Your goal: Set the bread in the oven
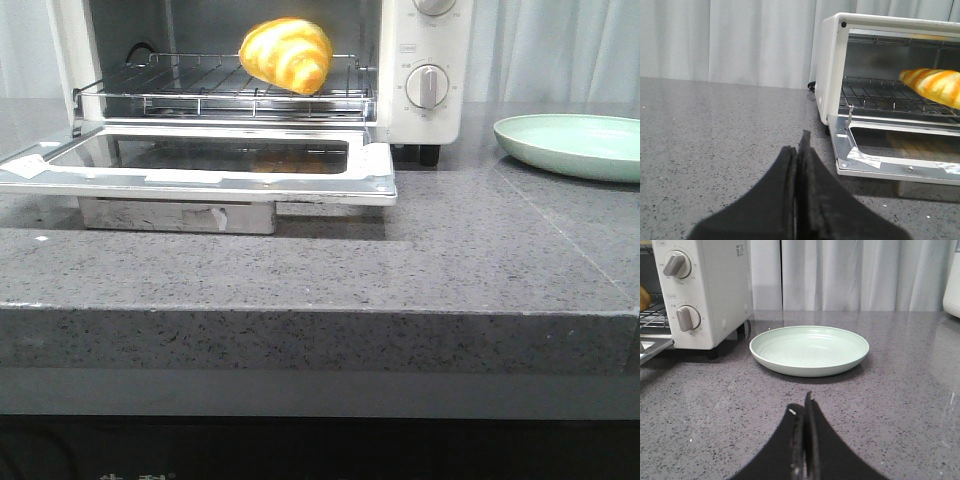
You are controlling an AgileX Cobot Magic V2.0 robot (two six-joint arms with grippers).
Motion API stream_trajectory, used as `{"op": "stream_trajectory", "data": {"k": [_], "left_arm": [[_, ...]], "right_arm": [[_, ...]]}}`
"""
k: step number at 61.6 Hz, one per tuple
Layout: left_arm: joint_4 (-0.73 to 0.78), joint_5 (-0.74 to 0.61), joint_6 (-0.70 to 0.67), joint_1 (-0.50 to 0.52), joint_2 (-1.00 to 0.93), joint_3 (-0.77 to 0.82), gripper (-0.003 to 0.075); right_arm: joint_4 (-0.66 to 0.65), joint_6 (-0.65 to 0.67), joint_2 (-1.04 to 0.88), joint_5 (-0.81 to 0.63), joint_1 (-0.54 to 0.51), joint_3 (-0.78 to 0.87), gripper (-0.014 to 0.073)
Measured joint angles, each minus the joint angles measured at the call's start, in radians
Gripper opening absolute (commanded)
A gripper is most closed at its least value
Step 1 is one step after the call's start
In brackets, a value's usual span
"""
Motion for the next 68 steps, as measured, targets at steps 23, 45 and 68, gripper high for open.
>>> {"op": "stream_trajectory", "data": {"k": [23, 45, 68], "left_arm": [[-0.001, 0.000, 0.000, 0.000, 0.000, 0.000, -0.0018], [-0.001, 0.000, 0.000, 0.000, 0.000, 0.000, -0.0018], [-0.001, 0.000, 0.000, 0.000, 0.000, 0.000, -0.0018]], "right_arm": [[0.000, -0.006, 0.000, 0.000, 0.000, 0.000, -0.0069], [-0.002, -0.006, 0.000, 0.000, 0.000, 0.000, -0.0069], [-0.002, -0.006, 0.000, 0.052, 0.000, 0.000, -0.0069]]}}
